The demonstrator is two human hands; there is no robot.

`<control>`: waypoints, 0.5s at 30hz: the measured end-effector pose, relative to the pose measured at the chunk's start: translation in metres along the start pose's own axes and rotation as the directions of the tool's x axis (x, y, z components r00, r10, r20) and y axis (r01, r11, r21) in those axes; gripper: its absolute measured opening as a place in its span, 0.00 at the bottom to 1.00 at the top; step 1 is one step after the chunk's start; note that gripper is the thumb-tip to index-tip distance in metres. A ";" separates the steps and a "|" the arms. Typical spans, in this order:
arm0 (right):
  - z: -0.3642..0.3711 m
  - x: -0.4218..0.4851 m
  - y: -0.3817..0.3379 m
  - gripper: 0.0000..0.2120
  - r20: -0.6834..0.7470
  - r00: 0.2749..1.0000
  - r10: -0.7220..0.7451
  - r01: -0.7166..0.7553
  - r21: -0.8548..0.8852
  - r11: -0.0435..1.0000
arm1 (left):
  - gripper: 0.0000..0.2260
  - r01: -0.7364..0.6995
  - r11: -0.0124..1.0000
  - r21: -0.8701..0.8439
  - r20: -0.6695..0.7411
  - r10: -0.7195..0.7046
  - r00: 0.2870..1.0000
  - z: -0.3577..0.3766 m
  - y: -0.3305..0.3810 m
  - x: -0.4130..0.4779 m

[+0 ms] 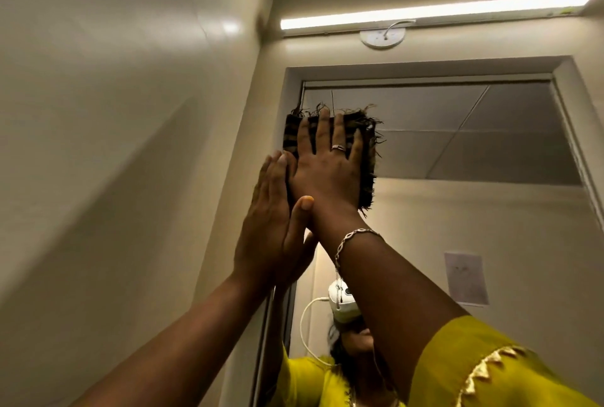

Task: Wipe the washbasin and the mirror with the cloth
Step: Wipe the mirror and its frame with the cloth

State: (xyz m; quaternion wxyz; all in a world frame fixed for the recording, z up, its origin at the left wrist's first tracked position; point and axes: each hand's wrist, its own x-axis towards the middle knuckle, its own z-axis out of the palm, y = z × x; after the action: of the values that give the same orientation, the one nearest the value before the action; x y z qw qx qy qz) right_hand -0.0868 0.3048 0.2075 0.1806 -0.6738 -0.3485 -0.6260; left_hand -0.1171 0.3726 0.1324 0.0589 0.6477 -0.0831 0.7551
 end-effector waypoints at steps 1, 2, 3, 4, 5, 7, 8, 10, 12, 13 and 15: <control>0.000 -0.001 0.001 0.28 0.006 1.000 -0.018 0.018 -0.005 1.000 | 0.42 0.004 1.000 0.011 0.000 -0.004 1.000 0.000 0.000 0.000; -0.001 -0.002 0.002 0.28 0.009 0.999 -0.038 0.038 -0.010 0.999 | 0.42 0.007 1.000 0.027 -0.003 -0.006 1.000 0.000 0.000 0.000; -0.001 -0.003 0.004 0.28 0.008 0.998 -0.057 0.057 -0.014 0.998 | 0.42 0.007 0.999 0.041 -0.006 -0.006 1.000 0.001 0.000 0.000; -0.001 -0.004 0.006 0.28 0.003 0.997 -0.075 0.075 -0.017 0.997 | 0.42 0.003 0.998 0.059 -0.008 -0.003 1.000 0.001 0.000 0.000; -0.001 -0.006 0.009 0.28 -0.006 0.996 -0.089 0.089 -0.022 0.996 | 0.42 -0.008 0.997 0.081 -0.008 0.008 1.000 0.002 0.000 0.000; -0.002 -0.011 0.016 0.27 -0.025 0.994 -0.110 0.110 -0.031 0.993 | 0.42 -0.016 0.994 0.109 0.009 0.015 1.000 0.001 0.001 0.000; -0.003 -0.013 0.020 0.27 -0.032 0.993 -0.114 0.113 -0.028 0.993 | 0.43 -0.012 0.992 0.126 0.018 0.009 1.000 0.001 0.002 -0.001; -0.006 -0.018 0.029 0.27 -0.050 0.993 -0.112 0.111 -0.009 0.994 | 0.45 -0.019 0.987 0.162 0.037 0.013 0.999 -0.001 0.005 -0.001; -0.010 -0.022 0.040 0.27 -0.076 0.992 -0.102 0.103 0.009 0.995 | 0.47 -0.029 0.981 0.192 0.058 0.018 0.998 -0.001 0.006 -0.002; -0.012 -0.024 0.048 0.27 -0.086 0.992 -0.095 0.097 0.013 0.995 | 0.48 -0.026 0.978 0.205 0.066 0.012 0.998 -0.002 0.007 -0.001; -0.016 -0.029 0.064 0.26 -0.099 0.992 -0.078 0.080 0.015 0.997 | 0.48 -0.017 0.974 0.225 0.063 0.003 0.998 -0.003 0.009 -0.001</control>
State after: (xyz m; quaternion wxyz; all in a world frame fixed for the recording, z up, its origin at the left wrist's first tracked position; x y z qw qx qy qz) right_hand -0.0534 0.2423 0.1941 0.1791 -0.6262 -0.3716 -0.6616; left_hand -0.1212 0.3644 0.1307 -0.0213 0.6728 -0.0019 0.7395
